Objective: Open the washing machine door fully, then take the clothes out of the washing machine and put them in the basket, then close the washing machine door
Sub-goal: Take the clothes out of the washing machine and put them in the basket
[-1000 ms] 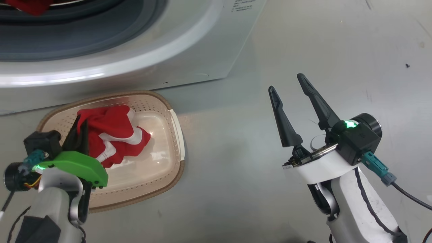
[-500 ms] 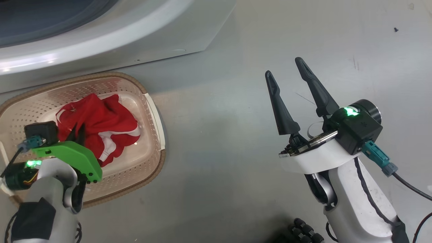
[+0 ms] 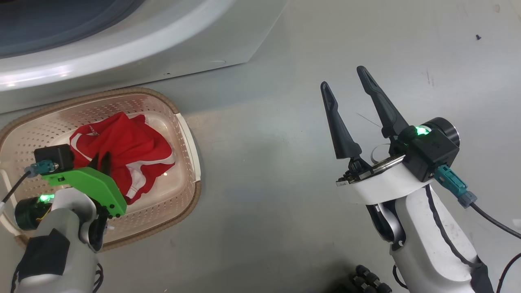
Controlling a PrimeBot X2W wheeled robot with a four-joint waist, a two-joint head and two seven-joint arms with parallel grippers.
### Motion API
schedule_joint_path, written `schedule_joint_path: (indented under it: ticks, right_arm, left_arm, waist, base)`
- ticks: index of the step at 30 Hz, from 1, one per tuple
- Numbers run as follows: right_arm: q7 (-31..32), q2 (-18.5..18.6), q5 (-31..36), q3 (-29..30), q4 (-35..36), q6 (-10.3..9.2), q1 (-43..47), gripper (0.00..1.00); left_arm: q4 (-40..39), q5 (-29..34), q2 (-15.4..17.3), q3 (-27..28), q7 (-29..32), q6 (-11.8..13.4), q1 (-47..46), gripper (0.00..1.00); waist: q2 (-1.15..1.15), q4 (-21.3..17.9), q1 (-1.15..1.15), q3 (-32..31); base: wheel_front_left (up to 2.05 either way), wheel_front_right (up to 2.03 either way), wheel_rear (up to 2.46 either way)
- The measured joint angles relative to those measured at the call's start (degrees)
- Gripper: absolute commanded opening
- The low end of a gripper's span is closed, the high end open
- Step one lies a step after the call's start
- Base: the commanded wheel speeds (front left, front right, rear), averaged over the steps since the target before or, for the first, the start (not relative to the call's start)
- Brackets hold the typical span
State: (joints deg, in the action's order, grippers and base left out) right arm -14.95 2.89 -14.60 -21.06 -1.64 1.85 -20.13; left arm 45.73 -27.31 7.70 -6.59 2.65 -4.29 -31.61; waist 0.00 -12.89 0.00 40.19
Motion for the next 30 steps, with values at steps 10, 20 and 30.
schedule_joint_path:
  ticks: [10, 20, 30]
  right_arm:
    - [0.0, 0.0, 0.0, 0.6, -2.3, 0.02, 0.0, 1.00]
    - [0.0, 0.0, 0.9, 2.5, -5.2, 0.22, 1.9, 1.00]
    - [0.0, 0.0, 1.0, 5.0, -7.5, 0.53, 5.5, 1.00]
  left_arm:
    - [4.8, 0.2, -0.7, -0.8, -4.4, -0.8, -0.3, 1.00]
    - [4.6, 1.3, -1.9, -2.2, -12.9, -1.6, 0.0, 1.00]
    - [0.2, 2.2, -3.1, -3.4, -16.9, -2.1, 1.4, 1.00]
  waist:
    - [0.00, 1.3, 0.00, -3.8]
    - [0.00, 3.1, 0.00, -9.7]
    - [0.00, 5.6, 0.00, -15.6]
  base:
    - [0.00, 0.00, 0.00]
    - [0.00, 0.00, 0.00]
    - [0.00, 0.00, 0.00]
